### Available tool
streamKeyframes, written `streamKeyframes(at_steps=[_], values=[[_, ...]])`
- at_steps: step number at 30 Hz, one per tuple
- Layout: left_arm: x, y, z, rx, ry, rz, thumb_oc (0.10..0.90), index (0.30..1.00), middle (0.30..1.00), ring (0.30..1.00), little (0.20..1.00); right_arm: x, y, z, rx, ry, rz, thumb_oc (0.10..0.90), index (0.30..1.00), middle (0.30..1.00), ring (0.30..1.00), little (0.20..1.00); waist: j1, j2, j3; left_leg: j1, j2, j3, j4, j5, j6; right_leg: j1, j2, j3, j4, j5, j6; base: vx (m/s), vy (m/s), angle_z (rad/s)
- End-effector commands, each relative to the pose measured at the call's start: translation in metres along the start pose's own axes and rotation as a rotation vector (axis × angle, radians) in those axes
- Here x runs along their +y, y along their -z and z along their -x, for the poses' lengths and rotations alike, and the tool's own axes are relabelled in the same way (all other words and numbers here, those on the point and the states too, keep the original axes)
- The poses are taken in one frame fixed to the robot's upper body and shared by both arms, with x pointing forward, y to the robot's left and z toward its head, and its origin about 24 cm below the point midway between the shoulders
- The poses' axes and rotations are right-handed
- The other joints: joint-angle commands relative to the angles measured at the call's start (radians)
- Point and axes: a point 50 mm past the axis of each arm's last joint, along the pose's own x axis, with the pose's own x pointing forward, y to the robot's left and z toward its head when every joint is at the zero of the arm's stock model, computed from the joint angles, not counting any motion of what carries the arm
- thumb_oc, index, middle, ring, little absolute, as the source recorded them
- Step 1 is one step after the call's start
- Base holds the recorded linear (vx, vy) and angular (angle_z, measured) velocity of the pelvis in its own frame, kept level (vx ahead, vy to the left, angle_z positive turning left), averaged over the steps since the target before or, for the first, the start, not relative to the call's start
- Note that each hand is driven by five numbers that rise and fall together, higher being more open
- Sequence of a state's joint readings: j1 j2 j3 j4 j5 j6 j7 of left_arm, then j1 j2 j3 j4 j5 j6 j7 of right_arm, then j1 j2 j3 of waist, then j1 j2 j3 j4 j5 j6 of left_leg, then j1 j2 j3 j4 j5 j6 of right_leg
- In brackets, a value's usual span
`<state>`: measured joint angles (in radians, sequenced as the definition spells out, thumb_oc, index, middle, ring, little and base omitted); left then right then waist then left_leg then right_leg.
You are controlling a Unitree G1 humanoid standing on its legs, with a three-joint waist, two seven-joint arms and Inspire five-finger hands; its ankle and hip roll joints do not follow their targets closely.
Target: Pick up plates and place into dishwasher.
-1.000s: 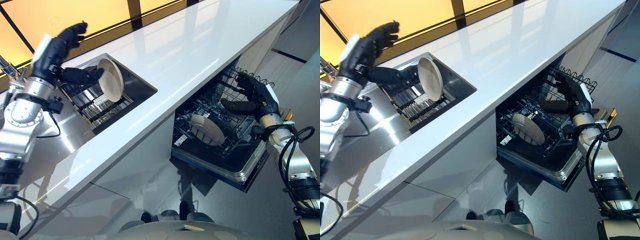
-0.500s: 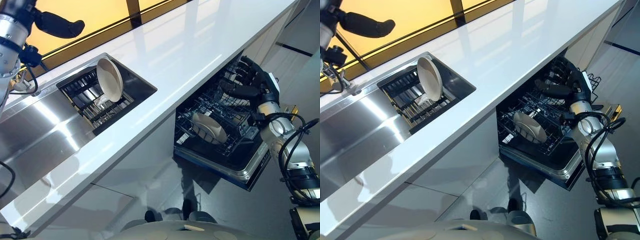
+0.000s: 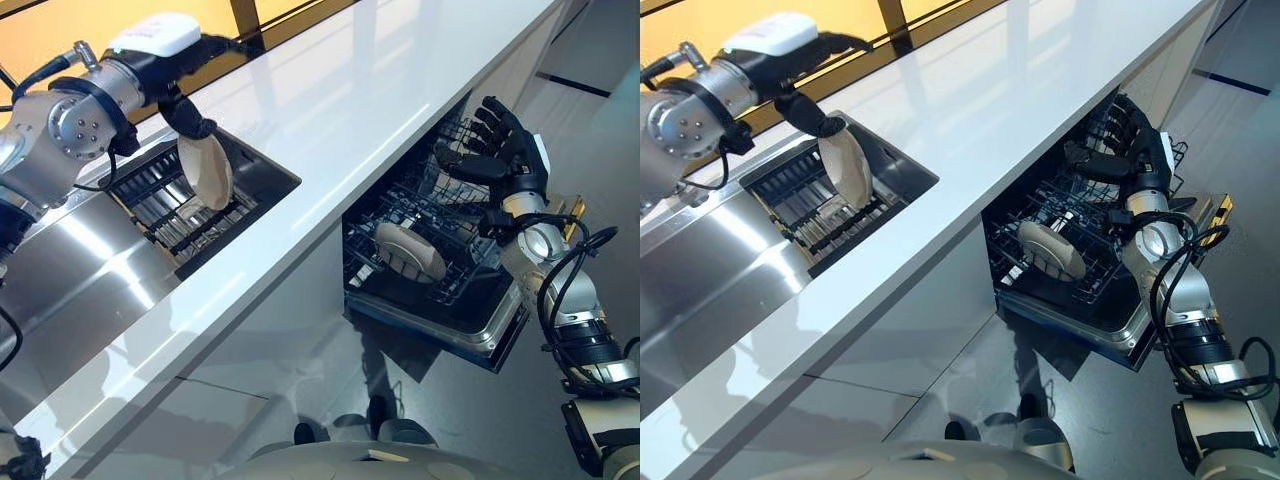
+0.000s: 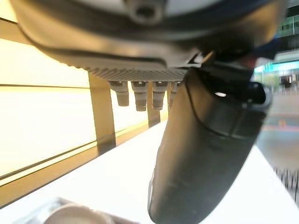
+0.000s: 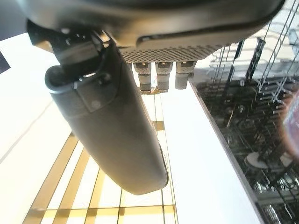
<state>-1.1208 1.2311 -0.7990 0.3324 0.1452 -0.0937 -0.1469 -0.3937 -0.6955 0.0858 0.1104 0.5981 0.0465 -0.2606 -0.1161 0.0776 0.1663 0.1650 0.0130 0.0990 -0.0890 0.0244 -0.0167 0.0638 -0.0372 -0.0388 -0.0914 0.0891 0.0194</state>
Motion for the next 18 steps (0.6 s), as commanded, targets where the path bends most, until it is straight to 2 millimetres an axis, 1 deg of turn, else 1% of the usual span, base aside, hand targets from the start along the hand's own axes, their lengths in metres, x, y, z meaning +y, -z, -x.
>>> streamKeyframes(at_steps=[1, 2, 7, 12, 18], values=[[0.079, 0.030, 0.022, 0.152, -0.234, -0.118, 0.800, 0.900, 0.900, 0.900, 0.900, -0.011, -0.085, -0.002, -0.370, -0.033, 0.023, 0.800, 0.900, 0.900, 0.900, 0.900, 0.012, -0.018, -0.091, -0.033, -0.030, -0.016, 0.002, -0.014, -0.005, 0.033, -0.040, -0.025, 0.004, 0.009, 0.095, 0.01, 0.016, -0.03], [0.079, 0.038, 0.026, 0.184, -0.231, -0.126, 0.800, 0.900, 0.900, 0.900, 0.900, -0.013, -0.085, 0.000, -0.370, -0.044, 0.019, 0.800, 0.900, 0.900, 0.900, 0.900, 0.014, -0.020, -0.088, -0.035, -0.031, -0.015, 0.002, -0.013, -0.005, 0.030, -0.041, -0.026, 0.004, 0.010, 0.095, 0.00, 0.000, 0.00], [0.076, 0.053, 0.035, 0.244, -0.217, -0.188, 0.800, 0.900, 0.900, 0.900, 0.900, -0.013, -0.085, 0.000, -0.368, -0.071, 0.013, 0.800, 0.900, 0.900, 0.900, 0.900, 0.019, -0.016, -0.082, -0.040, -0.032, -0.013, 0.002, -0.012, -0.004, 0.027, -0.045, -0.031, 0.004, 0.010, 0.095, 0.00, 0.000, 0.00], [0.073, 0.060, 0.038, 0.288, -0.174, -0.265, 0.800, 0.900, 0.900, 0.900, 0.900, -0.010, -0.083, 0.000, -0.364, -0.083, 0.009, 0.800, 0.900, 0.900, 0.900, 0.900, 0.025, -0.014, -0.077, -0.043, -0.033, -0.017, 0.002, -0.010, -0.003, 0.027, -0.048, -0.036, 0.004, 0.010, 0.094, 0.00, 0.000, 0.00], [0.066, 0.070, 0.044, 0.337, -0.130, -0.292, 0.800, 0.900, 0.900, 0.900, 0.900, -0.007, -0.086, -0.002, -0.367, -0.101, 0.012, 0.800, 0.900, 0.900, 0.900, 0.900, 0.032, -0.014, -0.072, -0.043, -0.034, -0.020, 0.002, -0.010, -0.003, 0.029, -0.051, -0.041, 0.004, 0.009, 0.094, 0.00, 0.000, 0.00]])
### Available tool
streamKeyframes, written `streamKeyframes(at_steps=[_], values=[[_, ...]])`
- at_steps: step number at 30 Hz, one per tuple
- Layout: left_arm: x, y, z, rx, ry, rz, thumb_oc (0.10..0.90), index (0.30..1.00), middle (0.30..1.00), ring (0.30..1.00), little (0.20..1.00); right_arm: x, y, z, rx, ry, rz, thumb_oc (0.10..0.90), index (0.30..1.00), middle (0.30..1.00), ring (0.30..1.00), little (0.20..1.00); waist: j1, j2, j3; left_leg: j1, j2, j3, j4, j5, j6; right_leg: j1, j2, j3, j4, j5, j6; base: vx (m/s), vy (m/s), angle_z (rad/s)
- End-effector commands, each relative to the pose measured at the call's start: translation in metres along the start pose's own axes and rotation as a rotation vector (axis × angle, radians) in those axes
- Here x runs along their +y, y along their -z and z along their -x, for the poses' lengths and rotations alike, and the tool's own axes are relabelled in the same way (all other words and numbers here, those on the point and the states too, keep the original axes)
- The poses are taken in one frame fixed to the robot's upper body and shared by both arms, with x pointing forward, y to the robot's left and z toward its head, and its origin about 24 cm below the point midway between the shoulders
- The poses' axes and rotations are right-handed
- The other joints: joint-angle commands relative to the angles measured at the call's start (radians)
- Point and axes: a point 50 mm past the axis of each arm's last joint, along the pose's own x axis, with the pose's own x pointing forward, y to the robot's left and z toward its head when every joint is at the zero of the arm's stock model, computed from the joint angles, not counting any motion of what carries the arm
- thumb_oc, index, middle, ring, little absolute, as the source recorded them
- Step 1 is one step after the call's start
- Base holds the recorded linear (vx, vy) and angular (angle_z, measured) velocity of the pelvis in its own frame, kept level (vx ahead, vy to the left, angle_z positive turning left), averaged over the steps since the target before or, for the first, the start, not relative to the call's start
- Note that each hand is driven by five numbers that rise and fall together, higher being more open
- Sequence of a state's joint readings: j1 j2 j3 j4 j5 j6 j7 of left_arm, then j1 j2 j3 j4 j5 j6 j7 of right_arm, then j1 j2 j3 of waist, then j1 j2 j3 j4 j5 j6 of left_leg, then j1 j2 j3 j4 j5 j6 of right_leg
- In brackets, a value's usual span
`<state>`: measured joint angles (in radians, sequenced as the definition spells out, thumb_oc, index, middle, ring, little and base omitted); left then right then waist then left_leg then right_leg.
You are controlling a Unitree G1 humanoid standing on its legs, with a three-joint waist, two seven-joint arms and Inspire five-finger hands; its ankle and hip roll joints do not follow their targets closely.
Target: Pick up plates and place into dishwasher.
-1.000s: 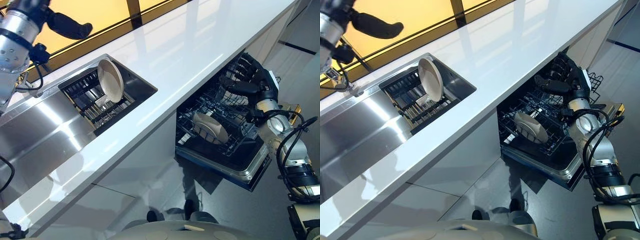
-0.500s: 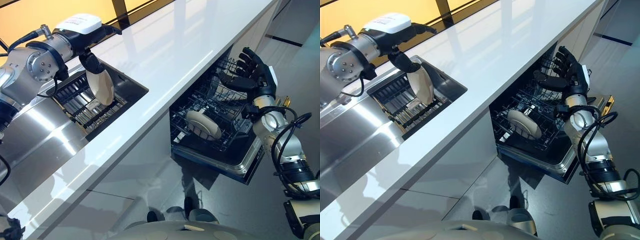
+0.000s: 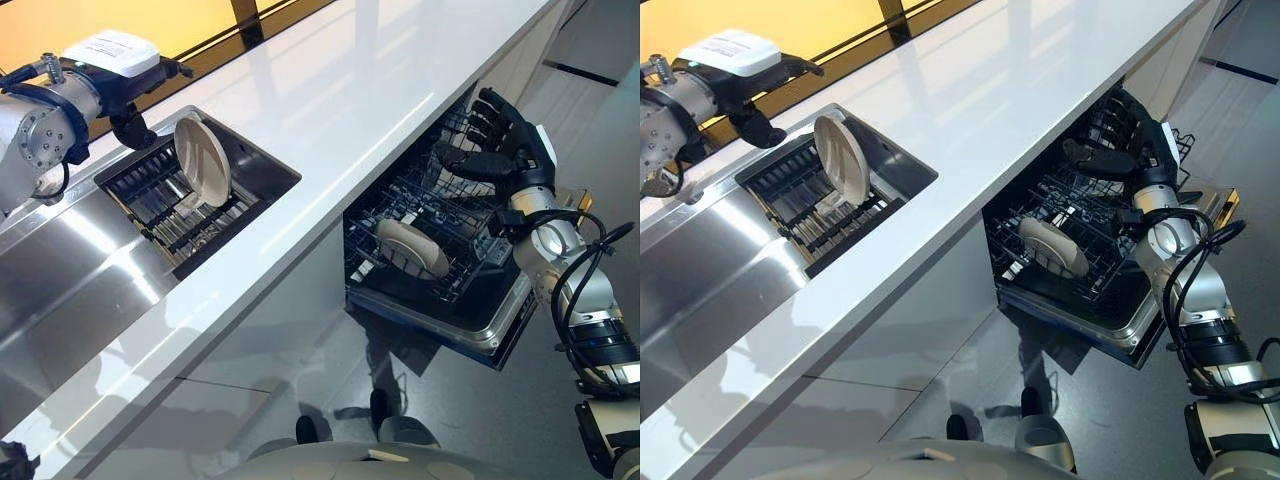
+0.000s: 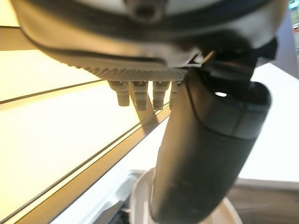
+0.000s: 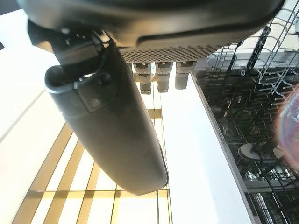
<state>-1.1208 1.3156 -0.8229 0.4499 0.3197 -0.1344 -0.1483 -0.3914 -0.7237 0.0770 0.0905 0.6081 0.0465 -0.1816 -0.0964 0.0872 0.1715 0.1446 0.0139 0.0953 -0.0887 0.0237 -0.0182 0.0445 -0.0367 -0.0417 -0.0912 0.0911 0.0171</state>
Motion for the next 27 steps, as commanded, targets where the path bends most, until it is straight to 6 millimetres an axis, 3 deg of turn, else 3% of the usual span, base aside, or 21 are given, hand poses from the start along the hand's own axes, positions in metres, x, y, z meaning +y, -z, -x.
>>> streamKeyframes(at_steps=[1, 11, 27], values=[[0.054, 0.046, 0.023, 0.198, -0.185, -0.046, 0.800, 0.900, 0.900, 0.900, 0.900, -0.007, -0.079, -0.003, -0.346, -0.022, 0.016, 0.800, 0.900, 0.900, 0.900, 0.900, 0.013, -0.024, -0.076, -0.023, -0.035, -0.017, 0.001, -0.010, -0.001, 0.048, -0.051, -0.038, 0.004, 0.007, 0.096, 0.00, 0.000, 0.00], [0.039, 0.049, 0.025, 0.180, -0.269, 0.067, 0.800, 0.900, 0.900, 0.900, 0.900, -0.009, -0.072, 0.000, -0.318, -0.033, 0.031, 0.800, 0.900, 0.900, 0.900, 0.900, 0.007, -0.034, -0.072, -0.026, -0.035, -0.015, 0.001, -0.010, 0.001, 0.042, -0.050, -0.030, 0.004, 0.008, 0.094, 0.00, 0.003, 0.00], [0.023, 0.045, 0.024, 0.186, -0.343, 0.095, 0.800, 0.900, 0.900, 0.900, 0.900, -0.014, -0.067, 0.001, -0.285, -0.063, 0.048, 0.800, 0.900, 0.900, 0.900, 0.900, -0.012, -0.045, -0.049, -0.032, -0.027, 0.001, 0.001, -0.005, -0.002, 0.030, -0.048, -0.012, 0.004, 0.012, 0.091, 0.00, 0.000, 0.00]])
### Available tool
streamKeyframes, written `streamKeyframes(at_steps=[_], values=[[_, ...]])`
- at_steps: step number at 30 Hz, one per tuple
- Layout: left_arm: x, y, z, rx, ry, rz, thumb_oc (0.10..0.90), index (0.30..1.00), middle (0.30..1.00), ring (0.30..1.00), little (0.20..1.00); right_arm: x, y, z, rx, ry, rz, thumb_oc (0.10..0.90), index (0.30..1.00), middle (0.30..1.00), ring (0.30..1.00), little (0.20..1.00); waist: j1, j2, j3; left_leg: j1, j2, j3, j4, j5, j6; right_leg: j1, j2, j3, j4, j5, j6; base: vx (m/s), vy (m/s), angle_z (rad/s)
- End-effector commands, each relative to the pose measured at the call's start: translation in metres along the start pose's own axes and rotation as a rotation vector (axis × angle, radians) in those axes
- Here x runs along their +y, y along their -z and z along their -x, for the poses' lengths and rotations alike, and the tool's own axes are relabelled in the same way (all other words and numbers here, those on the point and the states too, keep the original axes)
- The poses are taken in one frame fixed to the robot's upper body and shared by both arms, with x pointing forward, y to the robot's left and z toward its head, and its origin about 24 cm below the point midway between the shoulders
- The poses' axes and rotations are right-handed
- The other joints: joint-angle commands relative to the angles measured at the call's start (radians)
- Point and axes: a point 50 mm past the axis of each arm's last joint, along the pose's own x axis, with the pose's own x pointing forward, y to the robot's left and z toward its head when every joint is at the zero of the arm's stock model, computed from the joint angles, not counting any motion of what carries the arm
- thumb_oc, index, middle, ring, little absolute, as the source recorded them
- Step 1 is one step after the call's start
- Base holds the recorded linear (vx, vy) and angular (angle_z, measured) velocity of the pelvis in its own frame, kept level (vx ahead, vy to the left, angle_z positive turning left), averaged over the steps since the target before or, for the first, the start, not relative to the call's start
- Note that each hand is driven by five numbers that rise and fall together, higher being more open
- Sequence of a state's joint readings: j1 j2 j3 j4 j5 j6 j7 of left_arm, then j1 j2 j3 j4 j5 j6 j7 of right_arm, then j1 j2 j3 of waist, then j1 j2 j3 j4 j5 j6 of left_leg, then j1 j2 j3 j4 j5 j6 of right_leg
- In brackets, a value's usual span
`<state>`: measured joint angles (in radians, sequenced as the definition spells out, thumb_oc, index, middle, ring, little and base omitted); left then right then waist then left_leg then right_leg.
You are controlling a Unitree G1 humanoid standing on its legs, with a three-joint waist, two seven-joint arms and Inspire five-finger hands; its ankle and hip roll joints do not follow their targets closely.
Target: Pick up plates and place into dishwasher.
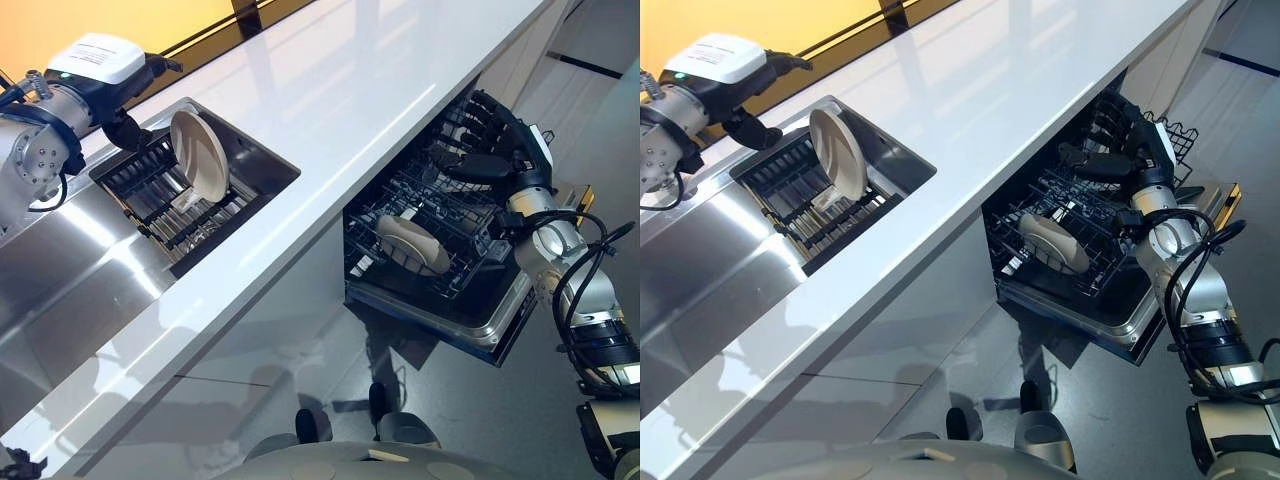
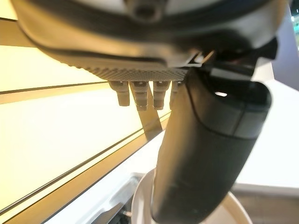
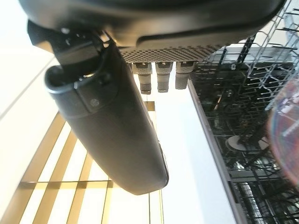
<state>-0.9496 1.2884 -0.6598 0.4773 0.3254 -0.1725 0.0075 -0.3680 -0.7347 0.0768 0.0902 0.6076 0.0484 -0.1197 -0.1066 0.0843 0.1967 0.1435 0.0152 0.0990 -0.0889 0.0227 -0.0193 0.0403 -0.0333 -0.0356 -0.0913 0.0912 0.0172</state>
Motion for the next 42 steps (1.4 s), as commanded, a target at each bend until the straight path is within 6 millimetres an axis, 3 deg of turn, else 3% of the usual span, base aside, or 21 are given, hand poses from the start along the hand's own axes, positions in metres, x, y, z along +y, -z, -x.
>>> streamKeyframes(at_steps=[1, 42], values=[[0.046, 0.033, 0.011, 0.159, -0.226, 0.009, 0.800, 0.900, 0.900, 0.900, 0.900, -0.015, -0.072, -0.001, -0.304, -0.009, 0.047, 0.800, 0.900, 0.900, 0.900, 0.900, -0.003, -0.043, -0.073, -0.030, -0.028, -0.002, 0.002, -0.004, 0.000, 0.034, -0.051, -0.017, 0.004, 0.012, 0.090, 0.03, 0.031, -0.02], [0.017, 0.030, 0.005, 0.177, -0.163, 0.077, 0.800, 0.900, 0.900, 0.900, 0.900, -0.014, -0.078, -0.005, -0.318, -0.048, 0.075, 0.800, 0.900, 0.900, 0.900, 0.900, -0.024, -0.058, 0.008, -0.054, -0.025, 0.015, 0.002, 0.007, 0.000, 0.000, -0.058, 0.006, 0.004, 0.032, 0.092, 0.00, 0.009, -0.02]])
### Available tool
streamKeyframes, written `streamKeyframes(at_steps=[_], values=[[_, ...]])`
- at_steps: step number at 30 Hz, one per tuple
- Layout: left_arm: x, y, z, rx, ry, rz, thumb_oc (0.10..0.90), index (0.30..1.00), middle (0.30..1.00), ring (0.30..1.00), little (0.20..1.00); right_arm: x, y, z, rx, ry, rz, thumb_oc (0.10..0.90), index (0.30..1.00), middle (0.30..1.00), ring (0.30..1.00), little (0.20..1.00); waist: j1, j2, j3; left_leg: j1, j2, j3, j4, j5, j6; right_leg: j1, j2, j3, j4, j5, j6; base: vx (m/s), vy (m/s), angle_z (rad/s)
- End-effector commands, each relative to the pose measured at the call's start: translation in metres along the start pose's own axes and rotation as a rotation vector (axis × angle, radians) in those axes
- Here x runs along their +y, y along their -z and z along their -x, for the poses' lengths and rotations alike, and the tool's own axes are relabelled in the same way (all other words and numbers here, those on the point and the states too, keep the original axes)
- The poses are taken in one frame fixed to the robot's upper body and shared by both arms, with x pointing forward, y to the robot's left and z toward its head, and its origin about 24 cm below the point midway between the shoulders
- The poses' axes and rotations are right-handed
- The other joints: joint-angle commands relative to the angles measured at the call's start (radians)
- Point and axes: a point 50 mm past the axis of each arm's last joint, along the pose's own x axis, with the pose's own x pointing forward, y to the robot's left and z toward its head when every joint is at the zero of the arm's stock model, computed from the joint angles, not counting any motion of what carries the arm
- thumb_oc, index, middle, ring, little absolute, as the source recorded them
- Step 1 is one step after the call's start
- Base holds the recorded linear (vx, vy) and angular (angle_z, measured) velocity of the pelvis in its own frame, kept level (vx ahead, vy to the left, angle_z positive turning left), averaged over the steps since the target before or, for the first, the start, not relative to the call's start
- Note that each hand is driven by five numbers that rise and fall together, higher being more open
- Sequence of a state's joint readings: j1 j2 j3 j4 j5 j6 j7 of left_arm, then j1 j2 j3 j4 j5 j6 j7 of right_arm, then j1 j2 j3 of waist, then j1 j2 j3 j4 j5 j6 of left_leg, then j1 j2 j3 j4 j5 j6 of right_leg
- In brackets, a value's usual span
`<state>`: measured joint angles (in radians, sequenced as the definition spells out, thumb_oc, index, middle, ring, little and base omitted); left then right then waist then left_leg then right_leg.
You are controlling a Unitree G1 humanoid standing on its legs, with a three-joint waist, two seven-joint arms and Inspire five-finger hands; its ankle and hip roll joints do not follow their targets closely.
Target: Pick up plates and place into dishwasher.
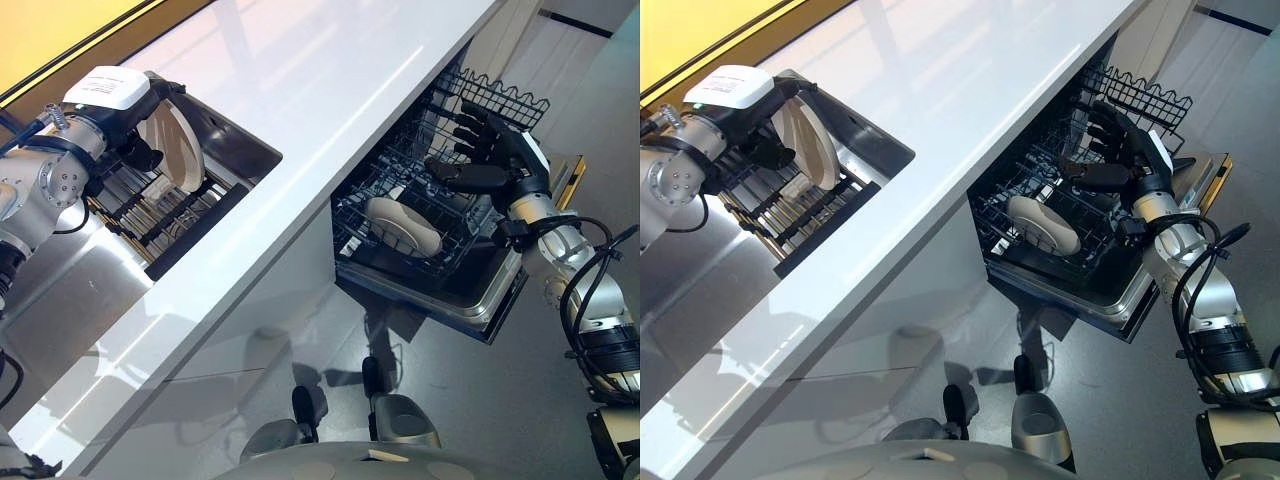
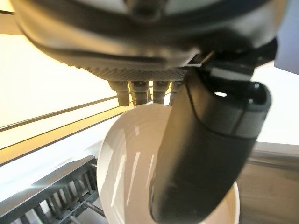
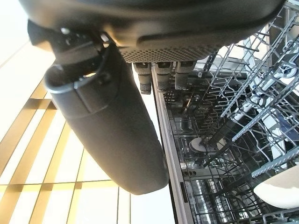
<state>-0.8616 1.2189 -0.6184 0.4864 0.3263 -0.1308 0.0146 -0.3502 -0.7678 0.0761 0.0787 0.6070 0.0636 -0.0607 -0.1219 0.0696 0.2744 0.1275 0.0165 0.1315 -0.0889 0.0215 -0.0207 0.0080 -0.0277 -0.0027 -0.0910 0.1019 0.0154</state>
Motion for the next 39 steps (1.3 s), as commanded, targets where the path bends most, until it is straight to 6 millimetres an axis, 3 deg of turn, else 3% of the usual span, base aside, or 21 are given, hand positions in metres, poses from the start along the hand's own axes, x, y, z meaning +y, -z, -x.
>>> streamKeyframes(at_steps=[1, 6, 7, 8, 9, 10, 31, 39], values=[[0.050, 0.032, 0.006, 0.143, -0.215, 0.018, 0.800, 0.900, 0.900, 0.900, 0.900, -0.014, -0.079, -0.006, -0.337, 0.013, 0.052, 0.800, 0.900, 0.900, 0.900, 0.900, -0.010, -0.044, -0.069, -0.038, -0.026, -0.017, 0.002, 0.009, 0.002, 0.032, -0.063, -0.026, 0.004, 0.022, 0.093, 0.00, 0.000, 0.00], [0.047, 0.032, 0.003, 0.155, -0.207, 0.032, 0.800, 0.900, 0.900, 0.900, 0.900, -0.014, -0.083, -0.007, -0.351, 0.009, 0.066, 0.800, 0.900, 0.900, 0.900, 0.900, -0.015, -0.047, -0.058, -0.046, -0.025, -0.012, 0.002, 0.011, 0.001, 0.022, -0.061, -0.020, 0.004, 0.025, 0.093, -0.04, 0.017, -0.06], [0.047, 0.033, 0.003, 0.158, -0.208, 0.035, 0.649, 0.771, 0.771, 0.771, 0.749, -0.014, -0.084, -0.007, -0.355, 0.010, 0.070, 0.800, 0.900, 0.900, 0.900, 0.900, -0.017, -0.047, -0.055, -0.047, -0.024, -0.011, 0.002, 0.012, 0.000, 0.020, -0.060, -0.019, 0.004, 0.025, 0.093, -0.05, 0.018, -0.10], [0.047, 0.033, 0.003, 0.160, -0.208, 0.036, 0.358, 0.521, 0.521, 0.521, 0.458, -0.015, -0.084, -0.008, -0.359, 0.008, 0.073, 0.800, 0.900, 0.900, 0.900, 0.900, -0.018, -0.047, -0.053, -0.048, -0.024, -0.011, 0.002, 0.013, 0.000, 0.018, -0.060, -0.018, 0.004, 0.027, 0.092, -0.04, 0.017, -0.08], [0.047, 0.034, 0.002, 0.162, -0.210, 0.038, 0.284, 0.458, 0.458, 0.458, 0.384, -0.014, -0.085, -0.008, -0.362, 0.006, 0.075, 0.800, 0.900, 0.900, 0.900, 0.900, -0.018, -0.048, -0.051, -0.049, -0.024, -0.010, 0.002, 0.013, 0.000, 0.018, -0.060, -0.018, 0.004, 0.027, 0.093, -0.04, 0.011, -0.06], [0.047, 0.034, 0.002, 0.166, -0.214, 0.038, 0.100, 0.300, 0.300, 0.300, 0.200, -0.014, -0.086, -0.008, -0.366, 0.003, 0.076, 0.800, 0.900, 0.900, 0.900, 0.900, -0.019, -0.049, -0.049, -0.051, -0.023, -0.009, 0.002, 0.015, -0.001, 0.016, -0.060, -0.017, 0.004, 0.028, 0.093, -0.03, 0.006, -0.03], [0.048, 0.039, 0.003, 0.177, -0.195, 0.048, 0.100, 0.300, 0.300, 0.300, 0.200, -0.012, -0.089, -0.007, -0.391, -0.004, 0.051, 0.800, 0.900, 0.900, 0.900, 0.900, -0.015, -0.041, -0.075, -0.041, -0.029, -0.016, 0.002, 0.010, -0.003, 0.031, -0.059, -0.025, 0.004, 0.022, 0.093, -0.01, 0.000, -0.01], [0.058, 0.039, 0.007, 0.154, -0.287, 0.107, 0.100, 0.300, 0.300, 0.300, 0.200, -0.010, -0.088, -0.004, -0.396, -0.010, 0.028, 0.800, 0.900, 0.900, 0.900, 0.900, -0.004, -0.041, -0.112, -0.031, -0.034, -0.024, 0.002, 0.002, -0.002, 0.046, -0.057, -0.033, 0.004, 0.013, 0.093, 0.00, -0.015, 0.01]])
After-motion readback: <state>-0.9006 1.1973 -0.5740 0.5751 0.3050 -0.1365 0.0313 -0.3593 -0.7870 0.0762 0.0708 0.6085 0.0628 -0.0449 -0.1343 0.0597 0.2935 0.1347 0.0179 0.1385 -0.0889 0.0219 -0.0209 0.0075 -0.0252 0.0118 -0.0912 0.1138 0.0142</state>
